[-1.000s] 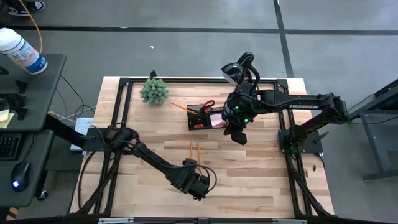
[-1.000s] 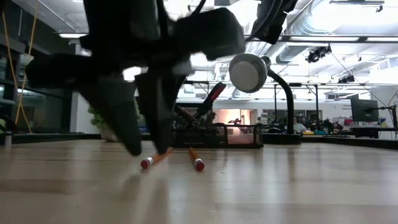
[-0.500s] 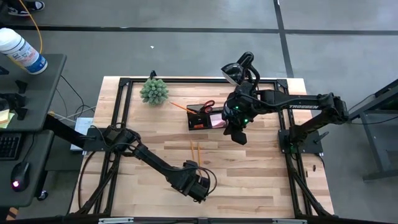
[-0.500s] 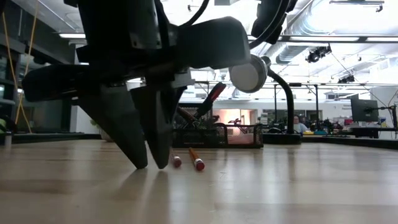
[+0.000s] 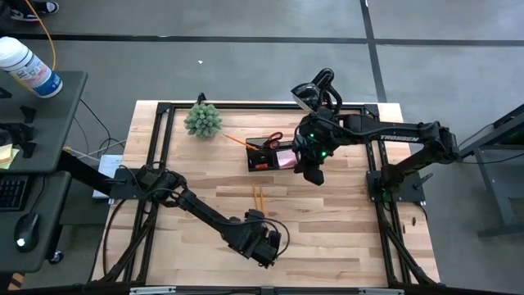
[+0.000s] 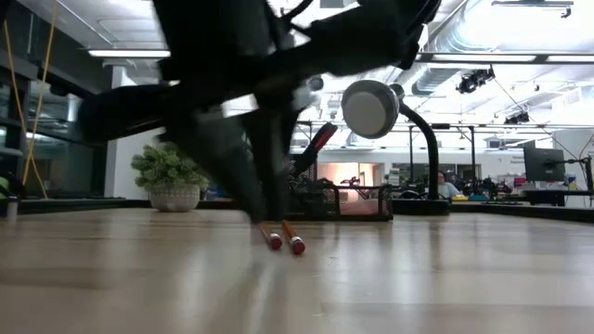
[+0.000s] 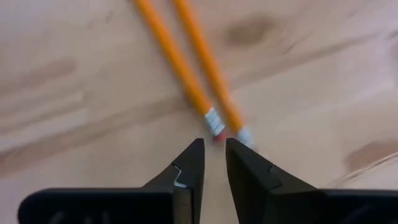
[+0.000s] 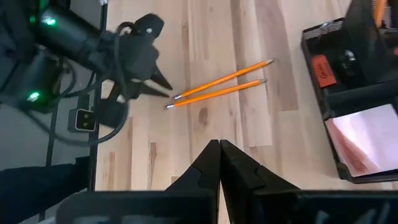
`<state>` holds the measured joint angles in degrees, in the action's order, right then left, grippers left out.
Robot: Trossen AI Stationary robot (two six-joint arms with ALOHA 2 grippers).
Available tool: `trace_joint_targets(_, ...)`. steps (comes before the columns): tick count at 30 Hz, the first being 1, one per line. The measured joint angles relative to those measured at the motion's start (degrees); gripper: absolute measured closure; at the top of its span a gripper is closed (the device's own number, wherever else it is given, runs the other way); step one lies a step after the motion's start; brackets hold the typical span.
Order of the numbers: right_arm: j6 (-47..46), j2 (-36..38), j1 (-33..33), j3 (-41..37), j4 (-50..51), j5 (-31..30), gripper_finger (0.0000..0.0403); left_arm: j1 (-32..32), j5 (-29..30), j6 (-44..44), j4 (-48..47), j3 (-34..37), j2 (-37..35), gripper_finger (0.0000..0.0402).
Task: Pick and place office supplies into organizer
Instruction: Put the left pencil into the desk organizer
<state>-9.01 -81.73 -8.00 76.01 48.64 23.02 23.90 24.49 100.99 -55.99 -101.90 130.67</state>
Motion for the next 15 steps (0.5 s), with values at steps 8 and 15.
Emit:
trace_joint_targets(8,-1.3,0.0,-4.1,0.0,0.5,9.0,0.0397,-0.3,3.7,0.0,-2.7,-2.6,-0.1,0.0344)
trace_joint_targets(15,-1.1,0.1,-5.5,0.0,0.5,9.8,0.0401,-1.4,3.2,-1.0,-2.8,-2.5,-0.2,0.0327)
